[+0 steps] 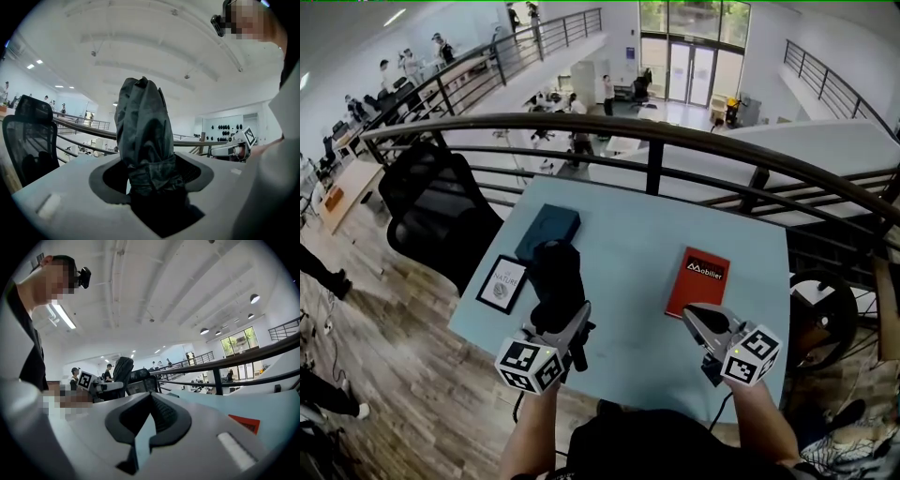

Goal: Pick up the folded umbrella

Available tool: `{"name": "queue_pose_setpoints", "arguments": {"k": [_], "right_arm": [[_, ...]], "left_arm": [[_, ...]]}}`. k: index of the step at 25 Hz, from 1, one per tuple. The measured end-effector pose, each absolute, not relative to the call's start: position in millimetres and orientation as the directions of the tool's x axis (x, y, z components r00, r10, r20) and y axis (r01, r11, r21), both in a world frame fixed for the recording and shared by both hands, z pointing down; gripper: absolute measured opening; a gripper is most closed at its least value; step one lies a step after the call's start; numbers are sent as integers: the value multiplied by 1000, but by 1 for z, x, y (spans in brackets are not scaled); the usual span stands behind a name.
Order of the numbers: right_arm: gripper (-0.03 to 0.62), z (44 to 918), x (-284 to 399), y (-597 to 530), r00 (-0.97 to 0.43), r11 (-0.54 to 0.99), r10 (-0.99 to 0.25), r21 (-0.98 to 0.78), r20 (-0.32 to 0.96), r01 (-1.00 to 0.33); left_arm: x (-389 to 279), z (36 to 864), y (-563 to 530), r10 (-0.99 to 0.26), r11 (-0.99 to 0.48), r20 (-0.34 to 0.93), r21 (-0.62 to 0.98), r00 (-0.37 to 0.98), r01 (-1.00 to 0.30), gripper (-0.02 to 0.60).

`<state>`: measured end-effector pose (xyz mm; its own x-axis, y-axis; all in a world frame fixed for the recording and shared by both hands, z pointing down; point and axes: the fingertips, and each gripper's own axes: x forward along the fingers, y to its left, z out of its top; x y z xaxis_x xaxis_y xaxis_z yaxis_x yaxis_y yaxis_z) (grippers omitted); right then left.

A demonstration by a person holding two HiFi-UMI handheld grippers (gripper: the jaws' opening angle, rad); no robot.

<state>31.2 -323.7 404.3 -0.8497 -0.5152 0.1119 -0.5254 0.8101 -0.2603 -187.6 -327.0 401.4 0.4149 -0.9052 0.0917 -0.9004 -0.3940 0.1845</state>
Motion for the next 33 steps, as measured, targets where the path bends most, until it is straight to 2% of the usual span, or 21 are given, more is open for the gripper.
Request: {"name": "queue_pose_setpoints", "arguments": {"k": [9,33], "right_arm": [[-2,400,47,-327,-851,823,-521,-221,73,-523],[-3,400,61,-333,-837,802,-544,-255,61,-541]], "left_arm": [[-165,397,-336,-899,-404,95,193,427,-894,290],[-151,392,-336,-891,-415,103,208,441,-886,290]]}}
